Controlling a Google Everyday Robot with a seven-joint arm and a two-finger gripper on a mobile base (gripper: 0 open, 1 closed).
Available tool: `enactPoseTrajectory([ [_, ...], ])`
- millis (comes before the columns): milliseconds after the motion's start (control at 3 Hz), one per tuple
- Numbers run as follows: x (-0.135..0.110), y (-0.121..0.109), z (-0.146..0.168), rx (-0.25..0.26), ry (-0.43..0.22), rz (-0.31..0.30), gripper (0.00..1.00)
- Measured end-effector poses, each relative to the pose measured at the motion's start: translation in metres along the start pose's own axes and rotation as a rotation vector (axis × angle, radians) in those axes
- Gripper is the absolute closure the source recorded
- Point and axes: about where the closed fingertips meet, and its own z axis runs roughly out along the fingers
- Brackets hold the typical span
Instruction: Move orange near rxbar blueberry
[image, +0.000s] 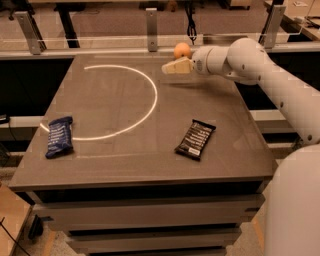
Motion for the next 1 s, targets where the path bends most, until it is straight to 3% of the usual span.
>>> enactPoseTrajectory([
  [1000,-0.004,-0.034,0.035,0.093,-0.052,0.105,0.00],
])
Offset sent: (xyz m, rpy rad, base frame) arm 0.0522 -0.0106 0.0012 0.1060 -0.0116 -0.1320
